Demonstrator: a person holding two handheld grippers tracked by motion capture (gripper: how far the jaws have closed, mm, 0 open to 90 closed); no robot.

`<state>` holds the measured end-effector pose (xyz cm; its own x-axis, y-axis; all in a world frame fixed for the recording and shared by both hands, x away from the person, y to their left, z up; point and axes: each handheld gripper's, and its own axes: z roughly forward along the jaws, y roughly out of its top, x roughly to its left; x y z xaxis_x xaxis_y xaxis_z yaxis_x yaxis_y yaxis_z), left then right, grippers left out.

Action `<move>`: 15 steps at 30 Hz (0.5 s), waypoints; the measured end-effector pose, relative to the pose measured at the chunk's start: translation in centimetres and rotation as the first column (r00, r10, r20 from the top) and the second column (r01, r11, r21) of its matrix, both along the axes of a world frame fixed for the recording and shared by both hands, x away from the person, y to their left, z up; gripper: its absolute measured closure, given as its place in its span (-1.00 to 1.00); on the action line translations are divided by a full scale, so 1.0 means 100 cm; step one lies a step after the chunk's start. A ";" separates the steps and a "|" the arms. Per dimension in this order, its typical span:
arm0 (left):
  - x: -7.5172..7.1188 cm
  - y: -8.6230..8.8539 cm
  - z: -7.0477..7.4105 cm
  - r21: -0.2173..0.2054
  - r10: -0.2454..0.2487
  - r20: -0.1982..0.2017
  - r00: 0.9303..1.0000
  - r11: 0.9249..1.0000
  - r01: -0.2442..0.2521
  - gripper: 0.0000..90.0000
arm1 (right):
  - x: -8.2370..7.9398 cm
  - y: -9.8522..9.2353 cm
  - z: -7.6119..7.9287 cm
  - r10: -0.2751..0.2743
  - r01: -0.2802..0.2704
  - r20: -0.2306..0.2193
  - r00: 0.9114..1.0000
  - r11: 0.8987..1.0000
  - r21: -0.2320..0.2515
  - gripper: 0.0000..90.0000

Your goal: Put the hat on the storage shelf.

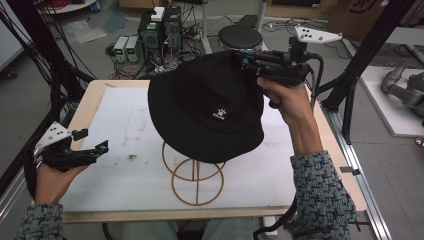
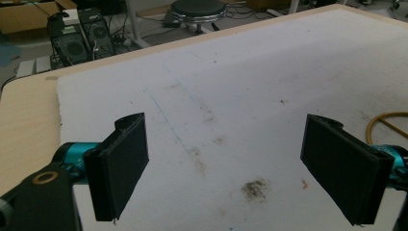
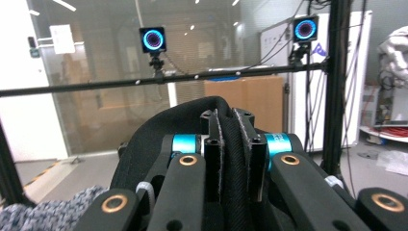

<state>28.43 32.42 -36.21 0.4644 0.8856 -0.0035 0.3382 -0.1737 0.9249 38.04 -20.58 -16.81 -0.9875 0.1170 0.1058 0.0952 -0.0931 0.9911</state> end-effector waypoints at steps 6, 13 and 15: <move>0.000 0.001 0.000 0.003 0.000 -0.003 1.000 1.000 0.000 -0.62 | -0.009 0.009 -0.004 0.038 -0.038 0.014 0.999 0.999 -0.028 0.86; 0.000 0.001 0.000 0.004 0.000 -0.004 1.000 1.000 0.000 -0.62 | -0.011 0.015 -0.011 0.055 -0.055 0.004 0.998 0.997 -0.054 0.86; 0.000 0.001 0.000 0.004 0.000 -0.003 1.000 1.000 0.000 -0.62 | -0.012 0.018 -0.014 0.060 -0.060 0.003 0.998 0.996 -0.068 0.86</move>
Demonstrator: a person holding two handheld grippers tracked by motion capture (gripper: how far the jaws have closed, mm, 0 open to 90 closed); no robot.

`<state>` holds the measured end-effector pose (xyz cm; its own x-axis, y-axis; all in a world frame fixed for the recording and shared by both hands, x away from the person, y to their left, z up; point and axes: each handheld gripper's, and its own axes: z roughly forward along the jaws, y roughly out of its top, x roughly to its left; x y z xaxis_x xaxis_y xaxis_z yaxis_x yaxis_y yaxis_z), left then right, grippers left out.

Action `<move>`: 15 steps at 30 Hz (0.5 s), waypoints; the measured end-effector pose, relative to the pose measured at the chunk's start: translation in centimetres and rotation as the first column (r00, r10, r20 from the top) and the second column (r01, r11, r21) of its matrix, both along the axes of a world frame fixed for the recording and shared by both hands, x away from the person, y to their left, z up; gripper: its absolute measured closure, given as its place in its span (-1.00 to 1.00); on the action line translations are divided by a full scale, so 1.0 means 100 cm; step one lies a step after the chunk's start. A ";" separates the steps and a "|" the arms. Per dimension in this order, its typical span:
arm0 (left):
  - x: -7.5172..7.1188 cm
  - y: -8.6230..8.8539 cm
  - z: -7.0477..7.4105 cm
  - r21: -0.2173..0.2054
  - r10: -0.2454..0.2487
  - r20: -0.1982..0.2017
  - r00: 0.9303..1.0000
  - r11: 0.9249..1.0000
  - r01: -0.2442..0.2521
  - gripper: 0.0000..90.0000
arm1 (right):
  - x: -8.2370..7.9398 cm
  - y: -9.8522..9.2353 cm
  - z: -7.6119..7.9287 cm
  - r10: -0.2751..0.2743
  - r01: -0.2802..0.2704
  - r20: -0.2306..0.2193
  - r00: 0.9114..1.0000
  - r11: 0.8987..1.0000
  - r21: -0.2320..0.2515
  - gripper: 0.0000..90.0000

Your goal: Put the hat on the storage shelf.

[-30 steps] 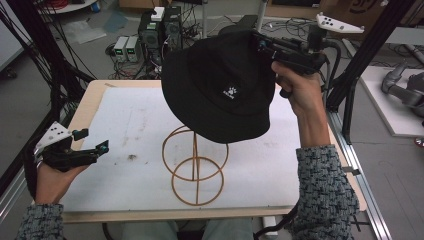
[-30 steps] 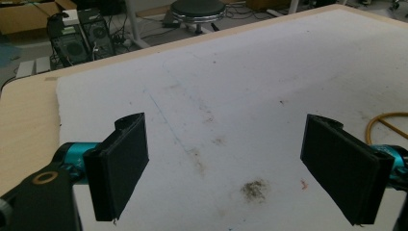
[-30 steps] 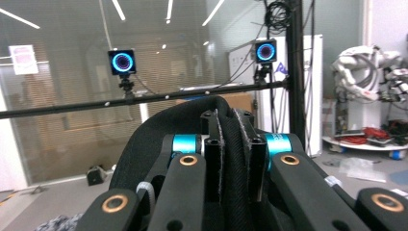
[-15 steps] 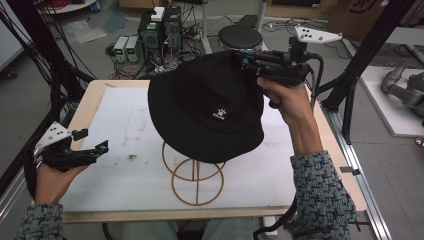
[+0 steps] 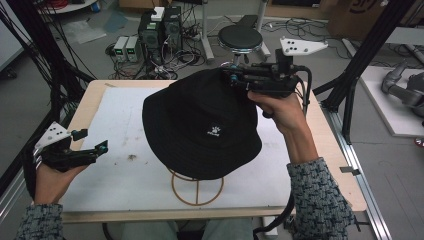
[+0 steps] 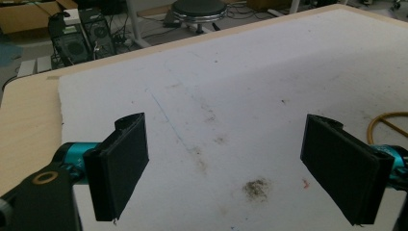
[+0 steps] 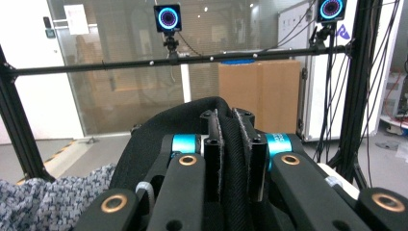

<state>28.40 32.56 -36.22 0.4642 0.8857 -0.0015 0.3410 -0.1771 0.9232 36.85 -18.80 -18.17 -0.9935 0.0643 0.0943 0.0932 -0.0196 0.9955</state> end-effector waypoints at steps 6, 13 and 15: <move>0.000 0.000 -0.001 0.005 0.001 -0.002 1.000 1.000 -0.001 -0.62 | -0.004 0.009 -0.006 0.023 -0.023 0.003 1.000 0.999 -0.027 0.86; 0.000 0.000 -0.001 0.006 0.001 0.001 1.000 1.000 -0.001 -0.62 | -0.011 0.021 -0.012 0.054 -0.053 0.008 0.999 0.996 -0.075 0.85; 0.000 0.000 0.000 0.007 0.001 0.001 1.000 1.000 -0.001 -0.62 | -0.012 0.024 -0.014 0.057 -0.056 0.010 0.998 0.995 -0.084 0.85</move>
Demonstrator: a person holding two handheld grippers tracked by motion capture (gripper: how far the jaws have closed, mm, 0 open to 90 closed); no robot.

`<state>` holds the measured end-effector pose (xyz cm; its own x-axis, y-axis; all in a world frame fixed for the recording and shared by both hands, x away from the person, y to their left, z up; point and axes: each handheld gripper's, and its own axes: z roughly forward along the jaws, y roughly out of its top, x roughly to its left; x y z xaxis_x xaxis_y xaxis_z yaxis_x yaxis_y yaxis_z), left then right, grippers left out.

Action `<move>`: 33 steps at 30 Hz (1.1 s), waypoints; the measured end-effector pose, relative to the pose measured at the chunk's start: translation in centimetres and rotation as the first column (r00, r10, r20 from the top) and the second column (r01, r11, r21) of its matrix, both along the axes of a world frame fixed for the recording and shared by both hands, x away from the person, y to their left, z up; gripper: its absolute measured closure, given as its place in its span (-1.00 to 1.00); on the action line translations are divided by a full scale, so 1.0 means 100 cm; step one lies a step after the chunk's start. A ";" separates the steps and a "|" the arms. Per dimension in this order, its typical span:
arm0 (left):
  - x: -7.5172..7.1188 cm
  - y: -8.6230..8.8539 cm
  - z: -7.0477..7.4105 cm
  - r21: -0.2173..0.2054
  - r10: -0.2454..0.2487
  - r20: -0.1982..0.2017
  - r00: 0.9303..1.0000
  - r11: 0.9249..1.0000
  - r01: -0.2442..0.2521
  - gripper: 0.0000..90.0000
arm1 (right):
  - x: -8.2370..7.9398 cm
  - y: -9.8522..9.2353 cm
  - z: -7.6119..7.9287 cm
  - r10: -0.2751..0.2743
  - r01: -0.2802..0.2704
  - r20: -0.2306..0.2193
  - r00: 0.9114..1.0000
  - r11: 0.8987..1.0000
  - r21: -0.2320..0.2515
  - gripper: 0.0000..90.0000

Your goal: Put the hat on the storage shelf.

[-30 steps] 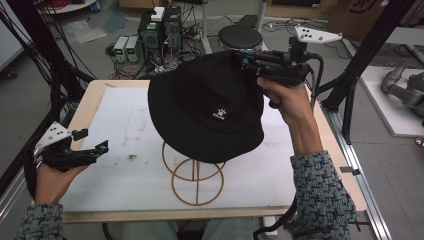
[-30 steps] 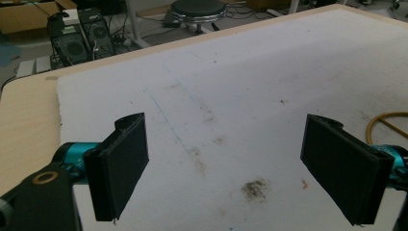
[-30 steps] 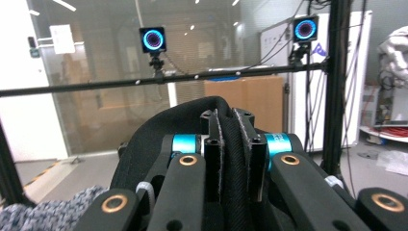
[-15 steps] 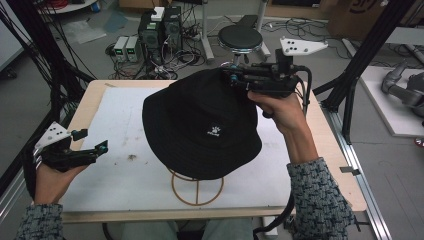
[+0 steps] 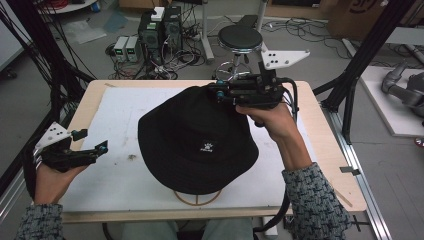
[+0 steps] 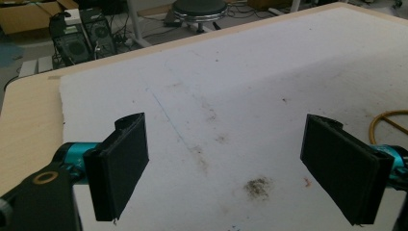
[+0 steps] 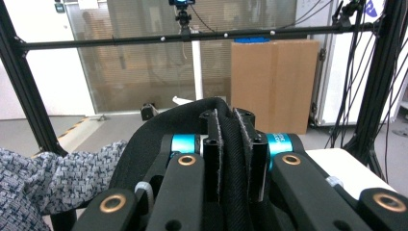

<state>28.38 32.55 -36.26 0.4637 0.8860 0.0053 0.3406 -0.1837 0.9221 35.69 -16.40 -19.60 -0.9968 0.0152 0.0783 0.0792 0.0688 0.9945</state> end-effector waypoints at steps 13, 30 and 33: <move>0.000 0.000 0.000 -0.001 -0.003 0.000 1.000 1.000 0.003 -0.62 | -0.007 0.019 -0.018 0.036 -0.037 -0.011 0.999 0.996 -0.083 0.83; 0.000 0.000 0.000 0.000 -0.005 0.000 1.000 1.000 0.005 -0.62 | -0.010 0.030 -0.032 0.045 -0.048 -0.028 0.999 0.989 -0.141 0.83; 0.000 0.000 0.000 0.001 -0.005 -0.001 1.000 1.000 0.005 -0.62 | -0.012 0.029 -0.034 0.044 -0.047 -0.022 0.999 0.988 -0.145 0.83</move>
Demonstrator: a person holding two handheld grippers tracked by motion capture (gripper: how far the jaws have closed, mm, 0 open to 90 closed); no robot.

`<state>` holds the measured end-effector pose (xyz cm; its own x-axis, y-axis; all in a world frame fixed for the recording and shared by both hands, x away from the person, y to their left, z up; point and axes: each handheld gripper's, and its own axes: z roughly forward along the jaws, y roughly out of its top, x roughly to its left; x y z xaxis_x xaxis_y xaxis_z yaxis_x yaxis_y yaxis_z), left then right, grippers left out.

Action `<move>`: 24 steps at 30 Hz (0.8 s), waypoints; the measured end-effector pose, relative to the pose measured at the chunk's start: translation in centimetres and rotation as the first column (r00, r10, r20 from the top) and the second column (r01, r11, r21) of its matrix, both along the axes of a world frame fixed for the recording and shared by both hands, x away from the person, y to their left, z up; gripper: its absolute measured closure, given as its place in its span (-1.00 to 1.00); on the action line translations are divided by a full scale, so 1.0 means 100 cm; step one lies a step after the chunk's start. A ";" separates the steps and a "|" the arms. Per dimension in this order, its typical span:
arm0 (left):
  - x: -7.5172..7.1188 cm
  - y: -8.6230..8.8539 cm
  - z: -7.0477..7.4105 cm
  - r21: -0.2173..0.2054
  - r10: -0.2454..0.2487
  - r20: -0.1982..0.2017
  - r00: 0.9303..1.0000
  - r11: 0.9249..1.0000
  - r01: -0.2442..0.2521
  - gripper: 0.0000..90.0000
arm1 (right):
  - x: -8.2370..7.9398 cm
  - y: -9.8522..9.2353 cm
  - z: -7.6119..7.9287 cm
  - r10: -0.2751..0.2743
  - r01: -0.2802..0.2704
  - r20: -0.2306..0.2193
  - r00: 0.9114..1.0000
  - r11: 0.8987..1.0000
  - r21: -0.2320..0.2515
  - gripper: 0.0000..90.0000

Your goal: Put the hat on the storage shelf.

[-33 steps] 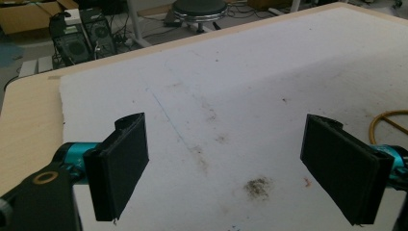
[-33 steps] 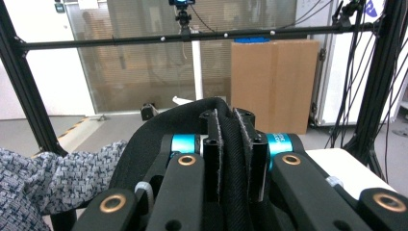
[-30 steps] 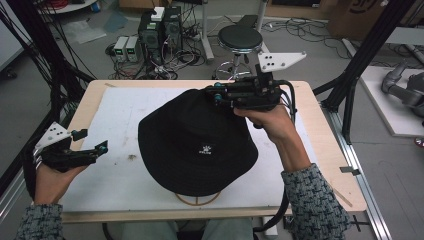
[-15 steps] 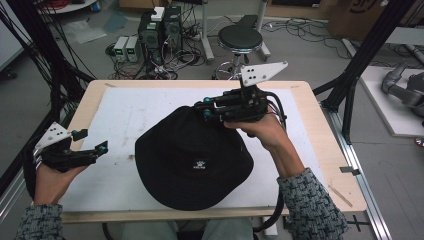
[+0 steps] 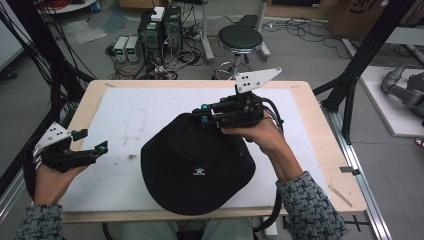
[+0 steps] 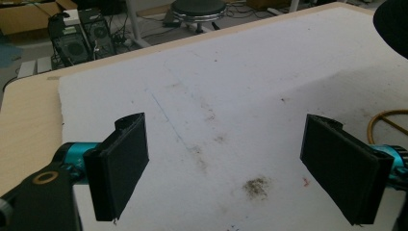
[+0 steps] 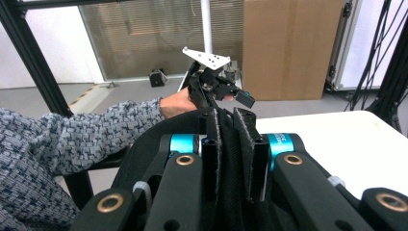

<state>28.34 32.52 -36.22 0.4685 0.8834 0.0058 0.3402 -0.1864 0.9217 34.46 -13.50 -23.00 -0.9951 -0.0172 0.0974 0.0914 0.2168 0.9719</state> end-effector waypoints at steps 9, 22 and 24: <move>0.000 -0.001 0.000 -0.001 -0.002 0.000 1.000 1.000 0.002 -0.62 | -0.007 0.002 -0.002 -0.007 0.008 0.041 0.999 0.999 -0.037 0.77; -0.001 0.001 0.002 -0.003 0.002 0.004 1.000 1.000 -0.002 -0.62 | -0.008 0.000 -0.003 -0.024 0.025 0.051 0.998 0.999 -0.028 0.54; 0.000 0.001 0.001 -0.004 0.001 0.004 1.000 1.000 -0.001 -0.62 | -0.008 -0.001 -0.003 -0.027 0.029 0.051 0.998 0.999 -0.027 0.50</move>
